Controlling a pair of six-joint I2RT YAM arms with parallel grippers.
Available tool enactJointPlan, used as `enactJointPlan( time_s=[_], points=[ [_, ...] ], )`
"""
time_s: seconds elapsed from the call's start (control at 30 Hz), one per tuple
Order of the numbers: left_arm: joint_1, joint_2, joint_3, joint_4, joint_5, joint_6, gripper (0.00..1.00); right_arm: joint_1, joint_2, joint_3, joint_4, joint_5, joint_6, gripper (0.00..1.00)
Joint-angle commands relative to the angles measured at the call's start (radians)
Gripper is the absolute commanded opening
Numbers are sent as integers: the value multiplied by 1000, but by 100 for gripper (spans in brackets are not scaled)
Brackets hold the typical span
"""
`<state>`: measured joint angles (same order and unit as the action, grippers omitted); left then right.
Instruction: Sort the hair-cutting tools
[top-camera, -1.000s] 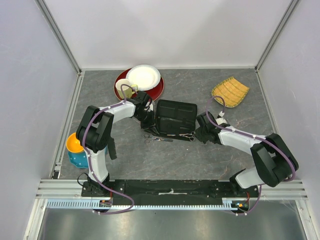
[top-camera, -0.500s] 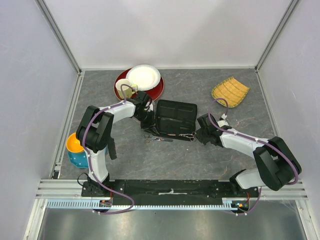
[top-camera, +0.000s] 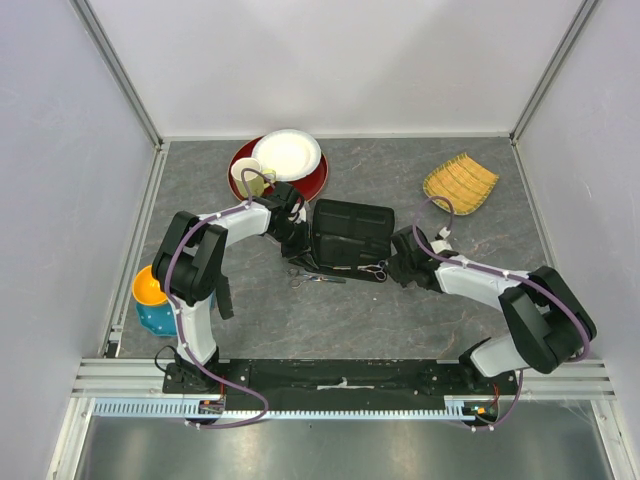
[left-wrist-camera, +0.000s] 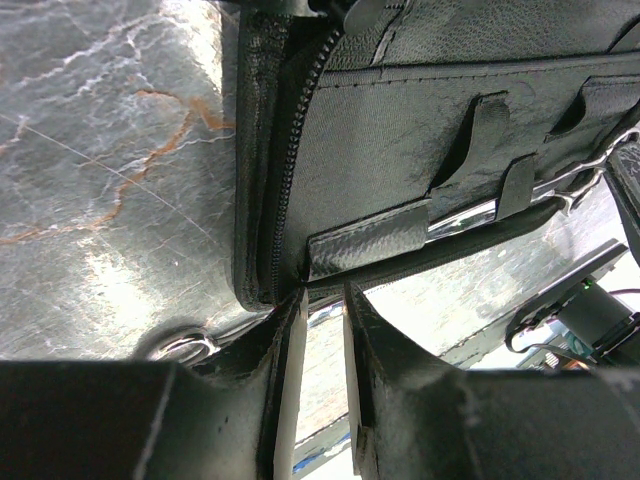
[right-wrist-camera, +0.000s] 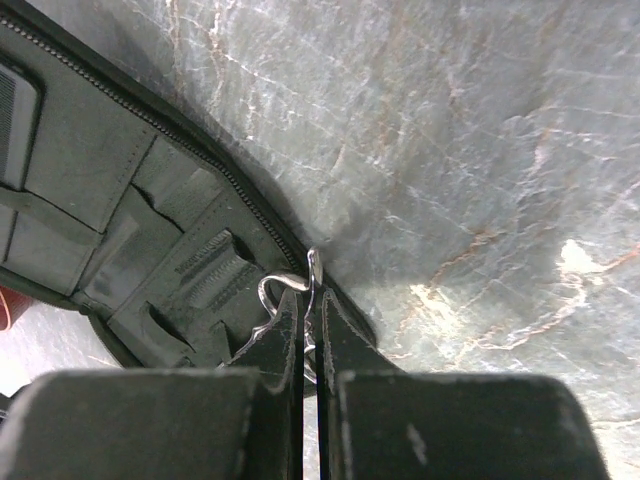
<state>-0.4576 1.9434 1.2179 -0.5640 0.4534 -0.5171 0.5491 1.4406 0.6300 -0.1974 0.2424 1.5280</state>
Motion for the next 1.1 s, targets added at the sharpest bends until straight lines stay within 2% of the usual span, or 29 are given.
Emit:
enactJointPlan(
  time_s=[0.0,0.53,0.87,0.97,1.07],
  points=[
    [-33,86,-74,-13,-154,54,30,26,43,56,78,-23,37,0],
    [-42,69,-75,-8,-133,49,31,106,115,76,145,-58,61,0],
    [-44,32,-84,13,-98,40,47,156,106,91,139,-81,86,0],
    [-44,25,-86,18,-97,43,49,161,100,97,122,-80,75,4],
    [-44,-7,-84,16,-137,46,50,163,92,99,92,-60,64,4]
  ],
)
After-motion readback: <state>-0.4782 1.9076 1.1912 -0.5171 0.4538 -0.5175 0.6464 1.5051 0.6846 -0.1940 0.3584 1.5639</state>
